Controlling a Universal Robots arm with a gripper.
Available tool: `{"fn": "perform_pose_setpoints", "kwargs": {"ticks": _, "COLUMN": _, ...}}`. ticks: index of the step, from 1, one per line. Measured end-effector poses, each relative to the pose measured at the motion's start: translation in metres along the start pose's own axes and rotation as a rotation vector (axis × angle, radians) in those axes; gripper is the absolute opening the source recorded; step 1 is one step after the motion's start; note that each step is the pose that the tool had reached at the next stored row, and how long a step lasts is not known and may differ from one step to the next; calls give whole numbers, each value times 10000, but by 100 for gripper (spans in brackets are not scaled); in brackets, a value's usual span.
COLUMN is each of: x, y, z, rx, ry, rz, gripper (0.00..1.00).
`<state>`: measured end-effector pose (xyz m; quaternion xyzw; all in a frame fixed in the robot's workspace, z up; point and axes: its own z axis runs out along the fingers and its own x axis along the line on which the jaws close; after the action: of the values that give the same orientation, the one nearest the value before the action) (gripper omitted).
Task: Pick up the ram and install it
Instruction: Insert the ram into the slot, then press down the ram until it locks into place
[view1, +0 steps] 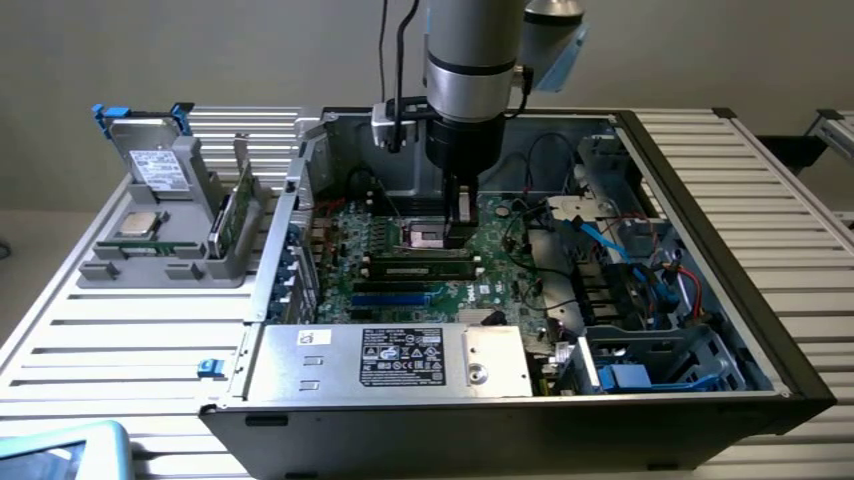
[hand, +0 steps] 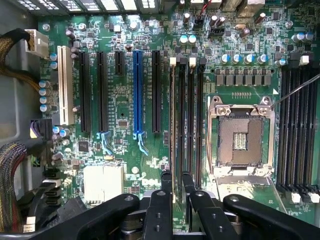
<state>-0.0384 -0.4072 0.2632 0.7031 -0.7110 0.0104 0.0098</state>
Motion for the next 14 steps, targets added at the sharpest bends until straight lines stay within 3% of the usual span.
{"fn": "perform_pose_setpoints", "kwargs": {"ticks": 8, "x": 0, "y": 0, "z": -1, "rx": -1, "ry": 2, "rz": -1, "gripper": 22}}
{"fn": "perform_pose_setpoints", "kwargs": {"ticks": 10, "x": 0, "y": 0, "z": -1, "rx": -1, "ry": 2, "rz": -1, "gripper": 13}}
{"fn": "perform_pose_setpoints", "kwargs": {"ticks": 14, "x": 0, "y": 0, "z": 15, "rx": -1, "ry": 3, "rz": 7, "gripper": 11}}
